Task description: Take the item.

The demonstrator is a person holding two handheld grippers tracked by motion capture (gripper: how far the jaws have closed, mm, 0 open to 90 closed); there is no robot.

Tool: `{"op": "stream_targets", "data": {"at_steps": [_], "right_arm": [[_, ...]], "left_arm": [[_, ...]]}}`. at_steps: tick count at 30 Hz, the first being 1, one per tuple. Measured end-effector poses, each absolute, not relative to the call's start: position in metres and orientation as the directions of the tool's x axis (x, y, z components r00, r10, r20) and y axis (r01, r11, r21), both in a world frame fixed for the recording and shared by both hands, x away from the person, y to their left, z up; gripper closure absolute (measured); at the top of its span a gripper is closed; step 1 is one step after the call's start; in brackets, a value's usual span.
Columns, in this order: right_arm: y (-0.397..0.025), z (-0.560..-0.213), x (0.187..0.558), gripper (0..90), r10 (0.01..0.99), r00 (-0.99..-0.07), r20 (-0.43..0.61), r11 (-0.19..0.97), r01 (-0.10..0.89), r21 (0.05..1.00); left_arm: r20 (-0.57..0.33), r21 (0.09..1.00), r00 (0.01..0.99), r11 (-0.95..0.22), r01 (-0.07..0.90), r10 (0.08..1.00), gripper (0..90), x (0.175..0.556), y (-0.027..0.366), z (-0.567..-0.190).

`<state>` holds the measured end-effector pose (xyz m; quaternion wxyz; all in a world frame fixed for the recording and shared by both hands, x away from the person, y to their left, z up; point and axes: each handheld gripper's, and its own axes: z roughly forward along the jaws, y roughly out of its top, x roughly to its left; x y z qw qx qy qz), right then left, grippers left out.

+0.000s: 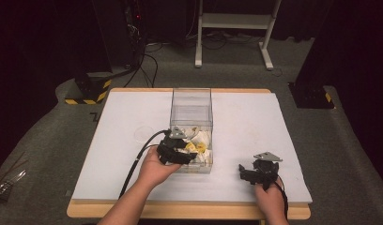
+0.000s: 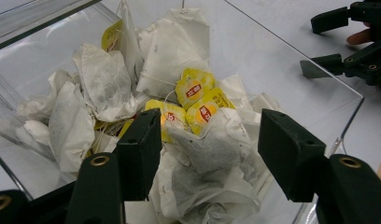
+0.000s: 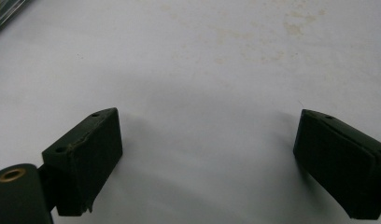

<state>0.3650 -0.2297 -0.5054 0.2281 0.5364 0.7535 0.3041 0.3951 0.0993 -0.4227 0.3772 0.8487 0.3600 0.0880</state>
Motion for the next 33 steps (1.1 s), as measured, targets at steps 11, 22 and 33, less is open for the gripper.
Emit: {"op": "stream_targets", "data": {"at_steps": [11, 22, 33], "right_arm": [[-0.23, -0.505, 0.365, 7.8, 0.947, -0.321, -0.018, 0.24, 0.669, 0.703], [-0.23, -0.505, 0.365, 7.8, 0.947, -0.321, -0.017, 0.239, 0.67, 0.703], [-0.23, -0.505, 0.365, 7.8, 0.947, -0.321, -0.017, 0.24, 0.669, 0.703]], "left_arm": [[-0.091, 0.668, 0.748, -0.517, 0.536, 0.658, 45.9, 0.399, 0.088, -0.419], [-0.1, 0.632, 0.751, -0.542, 0.554, 0.653, 51.7, 0.405, 0.086, -0.427], [-0.113, 0.633, 0.746, -0.531, 0.563, 0.657, 60.0, 0.405, 0.088, -0.428]]}}
